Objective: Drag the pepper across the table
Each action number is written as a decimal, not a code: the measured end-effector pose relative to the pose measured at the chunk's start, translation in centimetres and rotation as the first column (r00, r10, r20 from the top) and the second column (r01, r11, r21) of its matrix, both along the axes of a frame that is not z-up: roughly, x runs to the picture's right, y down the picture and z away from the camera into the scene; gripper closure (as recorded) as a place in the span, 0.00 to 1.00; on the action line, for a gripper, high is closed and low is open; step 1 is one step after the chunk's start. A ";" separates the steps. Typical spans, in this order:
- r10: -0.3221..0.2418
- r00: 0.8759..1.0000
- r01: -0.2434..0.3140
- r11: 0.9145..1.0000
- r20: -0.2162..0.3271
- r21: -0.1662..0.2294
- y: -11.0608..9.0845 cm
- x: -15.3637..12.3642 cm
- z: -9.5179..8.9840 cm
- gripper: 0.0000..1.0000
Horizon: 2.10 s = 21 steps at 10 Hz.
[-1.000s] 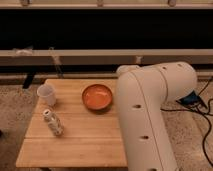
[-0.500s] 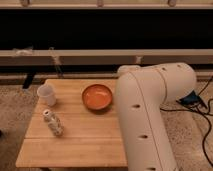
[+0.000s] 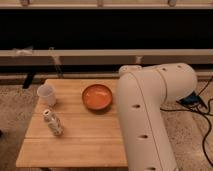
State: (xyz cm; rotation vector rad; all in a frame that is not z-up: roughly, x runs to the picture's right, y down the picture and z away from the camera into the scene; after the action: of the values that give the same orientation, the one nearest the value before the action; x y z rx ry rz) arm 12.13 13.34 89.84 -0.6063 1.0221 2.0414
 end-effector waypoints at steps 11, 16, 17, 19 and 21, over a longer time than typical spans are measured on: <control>0.004 1.000 -0.004 1.000 -0.021 -0.003 0.4 0.5 0.8 0.55; 0.005 1.000 -0.005 1.000 -0.030 0.002 0.3 1.0 0.7 0.99; 0.011 0.999 -0.011 1.000 -0.032 0.003 0.2 0.9 0.7 1.00; 0.029 0.999 -0.029 1.000 -0.045 0.013 -0.1 1.6 0.1 1.00; 0.022 0.999 -0.022 1.000 -0.029 0.016 -0.2 0.7 -0.4 1.00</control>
State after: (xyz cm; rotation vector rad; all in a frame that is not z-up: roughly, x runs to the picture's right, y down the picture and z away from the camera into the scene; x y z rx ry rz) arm 12.88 13.14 89.40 -0.5836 1.0197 2.0812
